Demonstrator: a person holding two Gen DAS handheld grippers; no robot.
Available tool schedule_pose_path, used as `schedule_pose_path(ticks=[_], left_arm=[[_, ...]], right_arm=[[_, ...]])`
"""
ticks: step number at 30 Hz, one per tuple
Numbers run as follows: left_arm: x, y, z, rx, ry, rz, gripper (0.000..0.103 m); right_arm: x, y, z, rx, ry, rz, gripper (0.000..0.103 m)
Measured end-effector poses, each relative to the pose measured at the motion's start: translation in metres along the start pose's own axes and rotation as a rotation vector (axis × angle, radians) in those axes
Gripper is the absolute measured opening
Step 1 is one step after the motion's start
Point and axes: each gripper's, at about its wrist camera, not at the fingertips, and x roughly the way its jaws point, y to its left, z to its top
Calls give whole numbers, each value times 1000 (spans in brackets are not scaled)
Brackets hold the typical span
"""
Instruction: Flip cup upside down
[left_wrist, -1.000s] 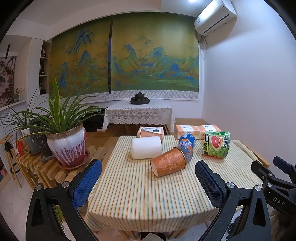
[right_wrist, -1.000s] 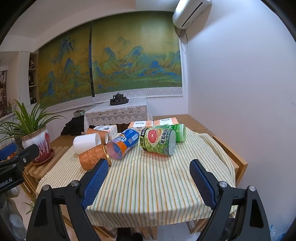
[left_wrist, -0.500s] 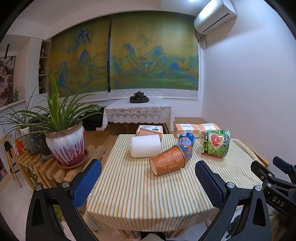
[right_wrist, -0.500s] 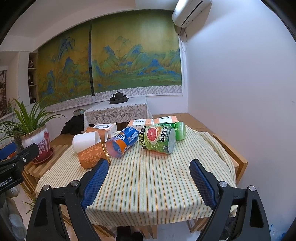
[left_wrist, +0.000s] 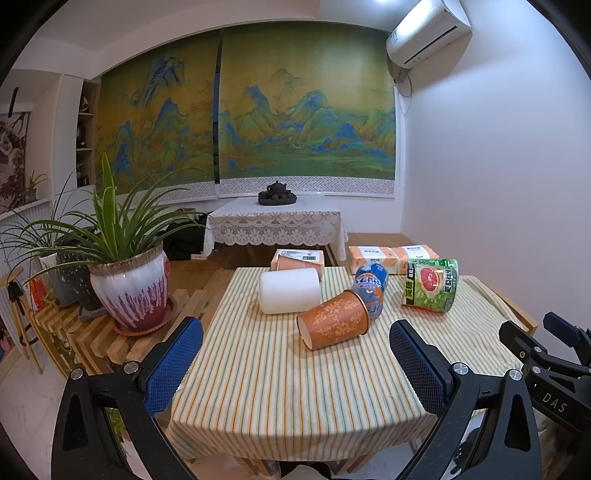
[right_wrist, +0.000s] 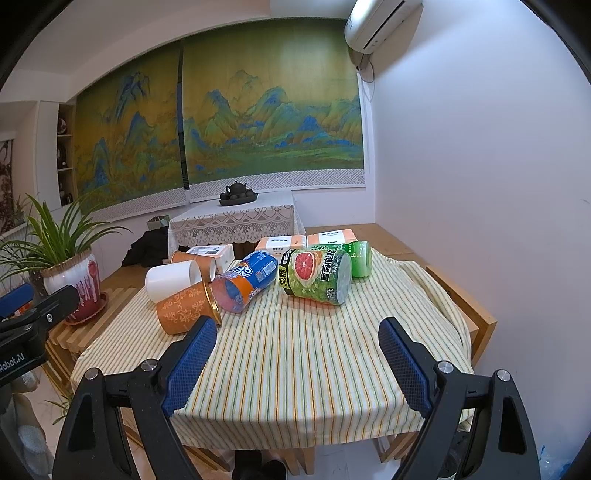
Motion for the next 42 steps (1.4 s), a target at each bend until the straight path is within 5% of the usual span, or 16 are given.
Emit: schedule_pose_path(ticks=[25, 36, 42], left_arm=[[22, 18, -1, 8, 40, 21, 102], [36, 56, -5, -14, 77, 66, 102], [34, 84, -11, -26, 91, 116, 102]], right_arm=[[22, 3, 3, -10, 57, 63, 87], [77, 41, 46, -190, 166, 338, 87], [118, 89, 74, -402, 223, 483, 87]])
